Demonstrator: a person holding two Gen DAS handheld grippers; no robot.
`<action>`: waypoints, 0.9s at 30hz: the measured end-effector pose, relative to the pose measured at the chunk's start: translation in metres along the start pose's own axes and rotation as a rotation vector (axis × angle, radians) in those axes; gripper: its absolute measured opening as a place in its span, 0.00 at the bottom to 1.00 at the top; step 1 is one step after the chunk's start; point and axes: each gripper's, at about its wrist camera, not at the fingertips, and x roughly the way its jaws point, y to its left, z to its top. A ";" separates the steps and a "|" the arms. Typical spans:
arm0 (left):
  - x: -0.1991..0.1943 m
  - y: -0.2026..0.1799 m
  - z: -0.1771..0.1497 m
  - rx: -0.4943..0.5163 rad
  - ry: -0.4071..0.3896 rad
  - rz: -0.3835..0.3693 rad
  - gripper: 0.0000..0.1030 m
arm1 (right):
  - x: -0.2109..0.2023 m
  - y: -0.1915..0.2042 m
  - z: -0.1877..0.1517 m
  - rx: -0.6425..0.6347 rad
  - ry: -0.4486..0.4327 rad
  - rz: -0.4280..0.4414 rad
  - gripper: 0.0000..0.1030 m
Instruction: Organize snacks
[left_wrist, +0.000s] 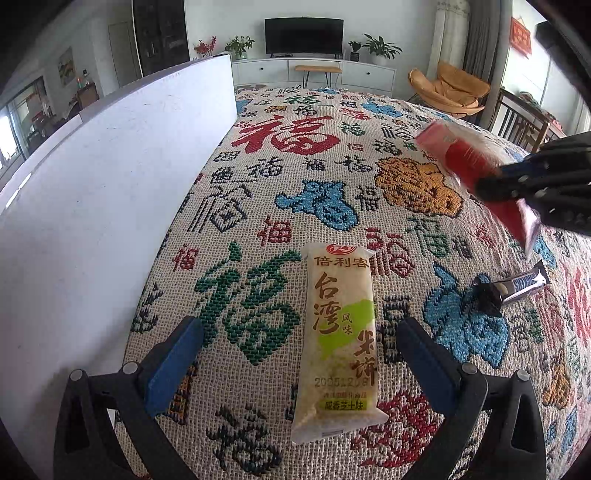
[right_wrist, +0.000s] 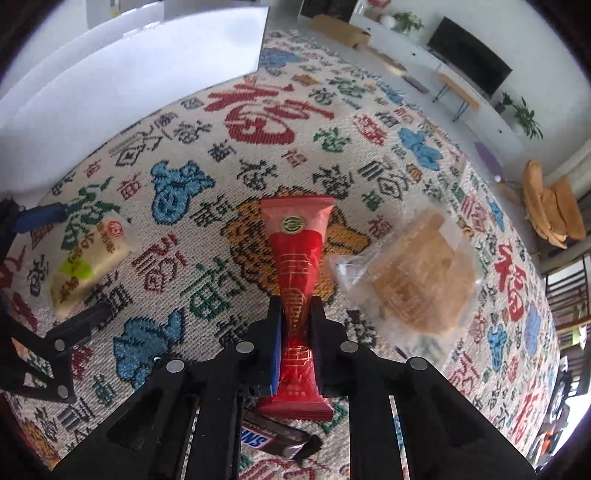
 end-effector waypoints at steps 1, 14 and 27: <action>0.000 0.000 0.000 0.000 0.000 0.000 1.00 | -0.014 -0.006 -0.004 0.021 -0.039 -0.009 0.13; 0.000 0.000 0.000 0.001 0.000 0.002 1.00 | -0.068 -0.108 -0.173 0.615 -0.005 0.054 0.14; 0.000 0.000 0.000 0.001 0.000 0.002 1.00 | -0.036 -0.049 -0.210 0.601 -0.167 -0.127 0.80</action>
